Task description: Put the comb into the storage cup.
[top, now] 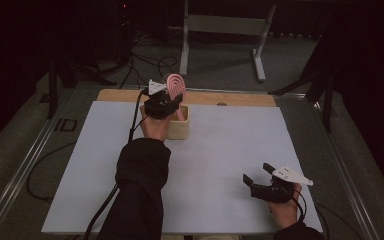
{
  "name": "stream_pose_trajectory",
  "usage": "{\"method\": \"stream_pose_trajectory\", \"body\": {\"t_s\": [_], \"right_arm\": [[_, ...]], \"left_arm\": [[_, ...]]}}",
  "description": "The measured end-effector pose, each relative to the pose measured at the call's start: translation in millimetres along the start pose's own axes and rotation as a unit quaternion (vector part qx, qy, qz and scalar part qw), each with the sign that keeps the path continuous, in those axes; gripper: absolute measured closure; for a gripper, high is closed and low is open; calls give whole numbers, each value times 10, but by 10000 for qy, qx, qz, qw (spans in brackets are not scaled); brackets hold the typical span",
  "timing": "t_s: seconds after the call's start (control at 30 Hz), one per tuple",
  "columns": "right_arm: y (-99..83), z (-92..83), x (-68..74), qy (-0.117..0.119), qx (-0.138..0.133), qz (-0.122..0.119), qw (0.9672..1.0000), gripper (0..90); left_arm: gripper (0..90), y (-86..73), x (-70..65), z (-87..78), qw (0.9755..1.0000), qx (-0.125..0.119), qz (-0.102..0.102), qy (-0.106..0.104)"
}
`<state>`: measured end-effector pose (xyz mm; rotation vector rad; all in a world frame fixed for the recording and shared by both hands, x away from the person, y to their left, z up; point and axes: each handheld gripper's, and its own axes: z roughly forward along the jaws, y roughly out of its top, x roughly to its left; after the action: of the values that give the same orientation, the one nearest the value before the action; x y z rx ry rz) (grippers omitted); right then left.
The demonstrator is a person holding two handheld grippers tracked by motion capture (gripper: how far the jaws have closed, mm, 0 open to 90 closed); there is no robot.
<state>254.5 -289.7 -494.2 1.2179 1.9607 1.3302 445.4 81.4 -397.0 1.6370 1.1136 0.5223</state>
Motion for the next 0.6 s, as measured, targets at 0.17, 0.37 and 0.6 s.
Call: {"method": "stream_pose_trajectory", "body": {"t_s": [0.17, 0.37, 0.6], "right_arm": [[-3, 4, 6, 6, 18, -4, 10000, 97], [-2, 2, 6, 6, 16, 3, 10000, 96], [-1, 2, 5, 13, 9, 3, 10000, 96]], "left_arm": [[642, -59, 22, 20, 10000, 66, -49, 10], [639, -109, 12, 49, 9999, 109, -41, 16], [637, -188, 40, 98, 9996, 259, -102, 37]]}}
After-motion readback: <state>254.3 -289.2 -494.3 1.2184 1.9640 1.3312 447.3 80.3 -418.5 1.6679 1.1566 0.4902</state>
